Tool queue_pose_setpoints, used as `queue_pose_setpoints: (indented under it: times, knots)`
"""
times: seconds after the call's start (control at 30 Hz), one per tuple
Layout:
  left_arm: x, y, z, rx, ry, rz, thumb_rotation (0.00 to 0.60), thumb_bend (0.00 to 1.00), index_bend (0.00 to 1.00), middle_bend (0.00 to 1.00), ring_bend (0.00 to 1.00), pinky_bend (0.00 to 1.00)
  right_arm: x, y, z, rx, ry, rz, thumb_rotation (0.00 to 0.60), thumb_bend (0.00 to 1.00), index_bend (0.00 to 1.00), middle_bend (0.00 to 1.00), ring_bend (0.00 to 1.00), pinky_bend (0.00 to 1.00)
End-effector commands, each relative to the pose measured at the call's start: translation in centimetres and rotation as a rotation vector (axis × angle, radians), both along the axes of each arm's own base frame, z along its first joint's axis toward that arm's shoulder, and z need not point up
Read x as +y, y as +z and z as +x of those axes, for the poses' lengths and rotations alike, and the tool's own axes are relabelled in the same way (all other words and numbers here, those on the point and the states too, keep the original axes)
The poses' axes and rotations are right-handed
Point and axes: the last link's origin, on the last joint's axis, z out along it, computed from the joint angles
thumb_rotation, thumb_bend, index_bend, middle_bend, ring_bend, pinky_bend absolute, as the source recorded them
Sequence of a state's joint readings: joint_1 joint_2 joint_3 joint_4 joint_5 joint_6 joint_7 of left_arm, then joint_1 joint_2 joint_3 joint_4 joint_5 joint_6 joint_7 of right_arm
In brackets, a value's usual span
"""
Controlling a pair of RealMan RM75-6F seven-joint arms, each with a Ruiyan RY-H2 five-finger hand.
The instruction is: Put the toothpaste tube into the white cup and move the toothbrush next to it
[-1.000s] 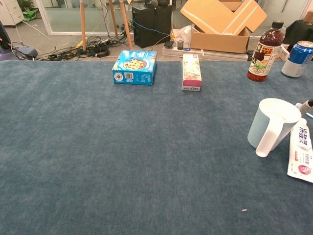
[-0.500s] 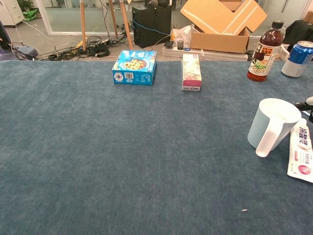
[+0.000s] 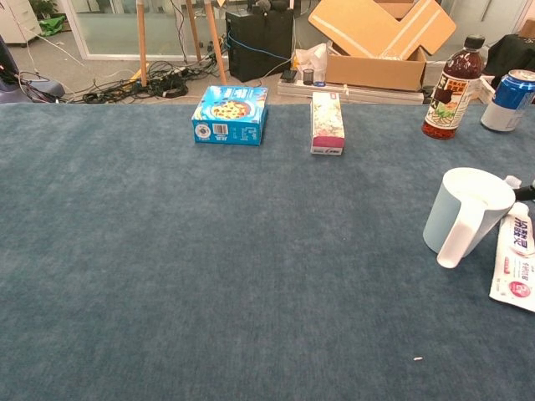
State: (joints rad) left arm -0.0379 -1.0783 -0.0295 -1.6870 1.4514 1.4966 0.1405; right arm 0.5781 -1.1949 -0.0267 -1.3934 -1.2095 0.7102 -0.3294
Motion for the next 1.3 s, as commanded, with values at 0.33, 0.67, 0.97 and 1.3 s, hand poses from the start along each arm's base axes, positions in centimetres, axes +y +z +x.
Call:
queue_pose_setpoints:
  times: [0.33,0.67,0.97,1.3]
  knots:
    - [0.0,-0.1,0.0,0.003,0.000,-0.001,0.600,0.10,0.28,0.34,0.35,0.45,1.0,1.2,-0.6,0.022,-0.031,0.000,0.600,1.00,0.24,0.93,1.00,1.00]
    - [0.0,-0.1,0.0,0.005,0.000,-0.002,0.600,0.10,0.28,0.34,0.35,0.45,2.5,2.5,-1.3,0.064,-0.080,0.014,0.600,1.00,0.25,0.93,1.00,1.00]
    - [0.0,-0.2,0.0,0.006,0.001,-0.004,0.600,0.10,0.28,0.34,0.35,0.45,3.9,3.6,-1.6,0.091,-0.133,0.036,0.600,1.00,0.27,0.93,1.00,1.00]
    - [0.0,-0.2,0.0,0.007,0.000,-0.006,0.600,0.10,0.28,0.34,0.35,0.45,4.6,5.0,-1.1,0.070,-0.129,-0.006,0.600,1.00,0.27,0.89,0.98,1.00]
